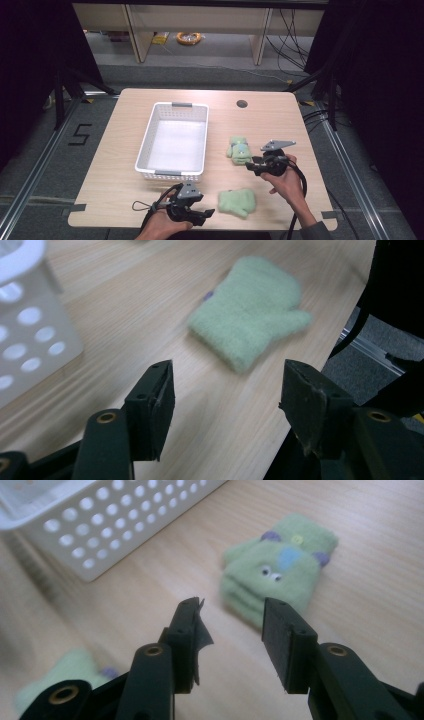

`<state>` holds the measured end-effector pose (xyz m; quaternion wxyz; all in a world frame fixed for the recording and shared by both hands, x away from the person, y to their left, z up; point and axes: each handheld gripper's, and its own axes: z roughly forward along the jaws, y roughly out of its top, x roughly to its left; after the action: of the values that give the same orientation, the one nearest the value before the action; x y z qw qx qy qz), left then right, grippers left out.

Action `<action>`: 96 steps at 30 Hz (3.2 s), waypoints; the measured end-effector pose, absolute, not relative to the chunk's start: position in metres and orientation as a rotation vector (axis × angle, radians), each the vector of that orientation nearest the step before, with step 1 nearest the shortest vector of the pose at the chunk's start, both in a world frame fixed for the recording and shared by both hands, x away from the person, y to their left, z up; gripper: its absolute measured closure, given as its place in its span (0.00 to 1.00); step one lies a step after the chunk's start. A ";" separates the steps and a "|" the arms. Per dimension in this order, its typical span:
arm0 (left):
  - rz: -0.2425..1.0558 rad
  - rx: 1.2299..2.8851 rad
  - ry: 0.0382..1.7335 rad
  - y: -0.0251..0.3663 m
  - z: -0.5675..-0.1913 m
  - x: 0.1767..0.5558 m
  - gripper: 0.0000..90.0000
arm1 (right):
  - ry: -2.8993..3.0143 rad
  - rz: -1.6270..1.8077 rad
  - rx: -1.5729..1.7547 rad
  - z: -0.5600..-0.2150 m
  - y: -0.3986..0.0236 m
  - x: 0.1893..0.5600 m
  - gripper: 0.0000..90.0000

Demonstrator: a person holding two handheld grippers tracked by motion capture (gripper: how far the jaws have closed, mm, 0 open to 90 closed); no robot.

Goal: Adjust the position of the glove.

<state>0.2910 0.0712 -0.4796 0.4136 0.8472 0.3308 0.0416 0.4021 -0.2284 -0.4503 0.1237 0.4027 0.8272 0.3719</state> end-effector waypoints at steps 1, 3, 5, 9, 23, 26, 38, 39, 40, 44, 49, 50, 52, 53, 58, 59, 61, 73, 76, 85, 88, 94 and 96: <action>0.102 2.122 0.842 0.074 -0.481 0.291 0.40 | 2.419 1.056 1.220 -0.449 -0.223 0.417 0.67; 0.101 2.132 0.843 0.078 -0.482 0.291 0.40 | 2.420 1.052 1.232 -0.450 -0.221 0.422 0.67; 0.097 2.117 0.859 0.082 -0.484 0.290 0.40 | 2.409 1.047 1.197 -0.453 -0.218 0.438 0.66; 0.093 2.113 0.890 0.088 -0.487 0.288 0.40 | 2.391 1.018 1.266 -0.461 -0.205 0.459 0.66; 0.079 2.092 0.921 0.102 -0.490 0.288 0.39 | 2.450 0.832 1.392 -0.485 -0.189 0.496 0.63; 0.076 2.103 0.912 0.101 -0.491 0.288 0.39 | 2.449 0.839 1.398 -0.487 -0.190 0.499 0.65; 0.070 2.103 0.910 0.101 -0.491 0.287 0.39 | 2.428 0.947 1.375 -0.495 -0.201 0.501 0.94; 0.069 2.113 0.908 0.102 -0.491 0.288 0.39 | 2.435 0.940 1.332 -0.495 -0.202 0.500 0.95; 0.071 2.106 0.923 0.101 -0.491 0.288 0.39 | 2.435 0.940 1.332 -0.495 -0.202 0.500 0.95; 0.064 2.093 0.918 0.101 -0.491 0.289 0.39 | 2.474 0.968 1.266 -0.485 -0.203 0.494 0.96; 0.057 2.081 0.925 0.101 -0.491 0.289 0.39 | 2.493 1.018 1.178 -0.471 -0.207 0.488 0.97; 0.058 2.093 0.920 0.102 -0.491 0.289 0.39 | 2.496 1.036 1.170 -0.468 -0.208 0.486 0.97; 0.057 2.104 0.919 0.103 -0.491 0.289 0.39 | 2.509 1.048 1.135 -0.459 -0.210 0.479 0.97; 0.051 2.095 0.928 0.102 -0.491 0.289 0.39 | 2.516 1.058 1.141 -0.456 -0.210 0.476 0.97; 0.058 2.082 0.929 0.102 -0.491 0.290 0.40 | 2.521 1.153 1.064 -0.443 -0.211 0.462 0.97; 0.058 2.082 0.929 0.102 -0.491 0.290 0.40 | 2.530 1.158 1.046 -0.439 -0.211 0.458 0.97; 0.057 2.098 0.920 0.102 -0.491 0.290 0.40 | 2.534 1.152 1.021 -0.435 -0.211 0.454 0.97; 0.062 2.078 0.935 0.103 -0.491 0.291 0.39 | 2.660 1.259 0.778 -0.417 -0.209 0.398 0.97; 0.062 2.083 0.936 0.103 -0.490 0.292 0.39 | 2.690 1.286 0.756 -0.420 -0.208 0.383 0.97; 0.068 2.099 0.928 0.103 -0.488 0.292 0.35 | 2.785 1.258 0.654 -0.434 -0.208 0.355 0.97; 0.069 2.092 0.914 0.100 -0.487 0.292 0.34 | 2.831 1.242 0.599 -0.440 -0.209 0.347 0.97; 0.084 2.090 0.876 0.095 -0.479 0.296 0.34 | 2.889 1.220 0.551 -0.445 -0.205 0.341 0.97; 0.075 2.052 0.893 0.089 -0.479 0.296 0.35 | 2.900 1.214 0.542 -0.449 -0.202 0.341 0.97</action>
<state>0.2962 0.0895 -0.4790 0.4360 0.8247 0.3590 0.0300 0.3412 -0.2025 -0.4488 -0.0244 0.1699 0.9087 0.3804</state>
